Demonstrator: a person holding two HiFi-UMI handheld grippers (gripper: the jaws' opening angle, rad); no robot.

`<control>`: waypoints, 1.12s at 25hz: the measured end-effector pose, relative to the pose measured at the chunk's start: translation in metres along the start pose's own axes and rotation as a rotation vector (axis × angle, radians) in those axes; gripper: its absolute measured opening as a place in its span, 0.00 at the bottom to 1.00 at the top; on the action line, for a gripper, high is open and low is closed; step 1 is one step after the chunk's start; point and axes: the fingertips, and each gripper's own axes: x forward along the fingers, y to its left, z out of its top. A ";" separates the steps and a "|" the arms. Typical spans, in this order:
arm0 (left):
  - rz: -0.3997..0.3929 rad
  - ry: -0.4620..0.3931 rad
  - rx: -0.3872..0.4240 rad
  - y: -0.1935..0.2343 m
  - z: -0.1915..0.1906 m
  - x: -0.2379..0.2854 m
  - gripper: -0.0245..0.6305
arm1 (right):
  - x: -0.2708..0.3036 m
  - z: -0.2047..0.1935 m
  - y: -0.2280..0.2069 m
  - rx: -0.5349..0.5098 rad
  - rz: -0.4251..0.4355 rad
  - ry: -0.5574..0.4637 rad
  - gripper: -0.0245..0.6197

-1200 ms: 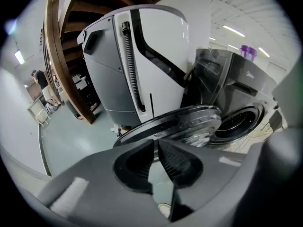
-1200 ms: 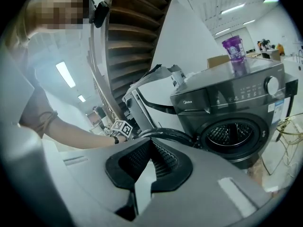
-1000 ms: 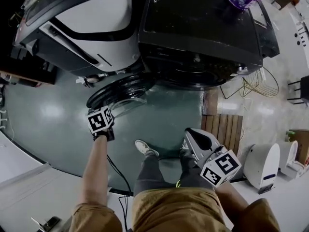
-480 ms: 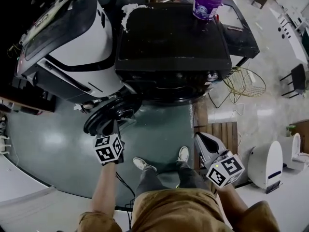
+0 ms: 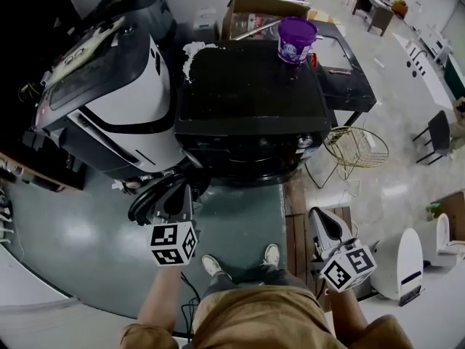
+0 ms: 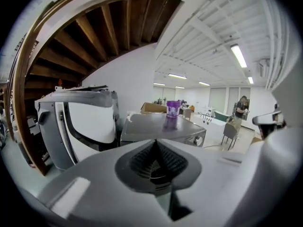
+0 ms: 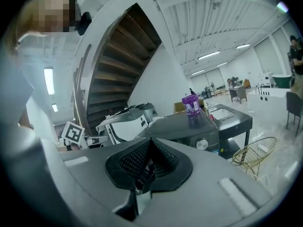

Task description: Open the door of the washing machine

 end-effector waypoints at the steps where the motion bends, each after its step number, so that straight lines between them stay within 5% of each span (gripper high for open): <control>1: -0.009 -0.019 0.002 -0.004 0.010 -0.004 0.13 | 0.000 0.008 0.000 -0.005 0.003 -0.016 0.05; 17: -0.006 -0.270 0.117 -0.003 0.126 -0.055 0.13 | 0.004 0.085 0.004 -0.098 -0.010 -0.187 0.05; 28: 0.012 -0.338 0.142 0.002 0.161 -0.078 0.13 | 0.016 0.116 0.001 -0.142 -0.019 -0.244 0.05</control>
